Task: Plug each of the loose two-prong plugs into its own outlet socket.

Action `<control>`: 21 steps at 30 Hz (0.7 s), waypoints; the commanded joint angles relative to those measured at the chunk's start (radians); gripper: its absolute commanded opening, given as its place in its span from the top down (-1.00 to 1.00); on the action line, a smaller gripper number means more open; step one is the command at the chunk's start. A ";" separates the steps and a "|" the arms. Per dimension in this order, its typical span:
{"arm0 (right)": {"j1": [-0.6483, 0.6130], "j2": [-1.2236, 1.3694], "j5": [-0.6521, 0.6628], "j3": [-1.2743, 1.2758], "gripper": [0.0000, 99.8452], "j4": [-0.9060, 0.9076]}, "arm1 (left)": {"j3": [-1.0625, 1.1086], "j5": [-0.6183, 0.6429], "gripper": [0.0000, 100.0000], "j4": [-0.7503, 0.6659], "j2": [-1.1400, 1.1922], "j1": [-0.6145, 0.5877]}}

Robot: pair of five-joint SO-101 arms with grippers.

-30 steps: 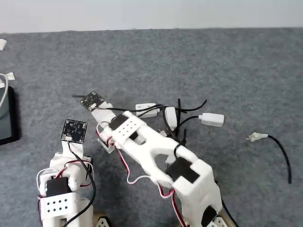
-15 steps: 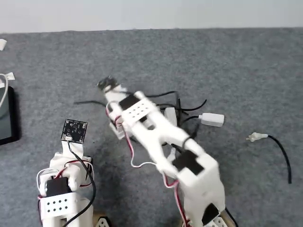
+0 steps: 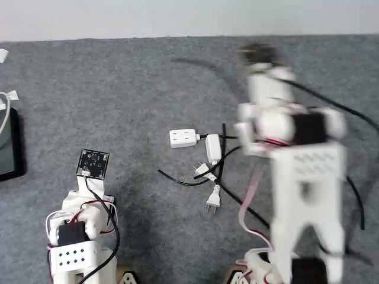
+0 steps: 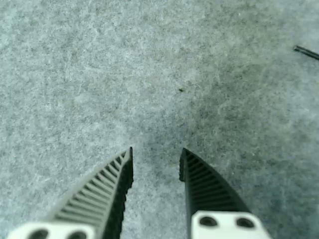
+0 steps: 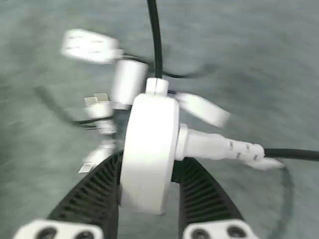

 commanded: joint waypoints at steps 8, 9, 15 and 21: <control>0.845 -0.203 0.322 0.628 0.98 -0.565 | -0.021 -0.009 0.80 -0.023 -0.006 -0.002; 0.885 -0.199 0.330 0.692 0.98 -0.656 | -0.021 -0.009 0.80 -0.023 -0.006 -0.002; 1.044 -0.113 0.338 0.893 0.98 -1.026 | -0.021 -0.009 0.80 -0.014 -0.006 -0.002; 1.067 0.054 0.339 0.890 0.88 -1.135 | -0.022 -0.009 0.80 -0.008 -0.006 -0.002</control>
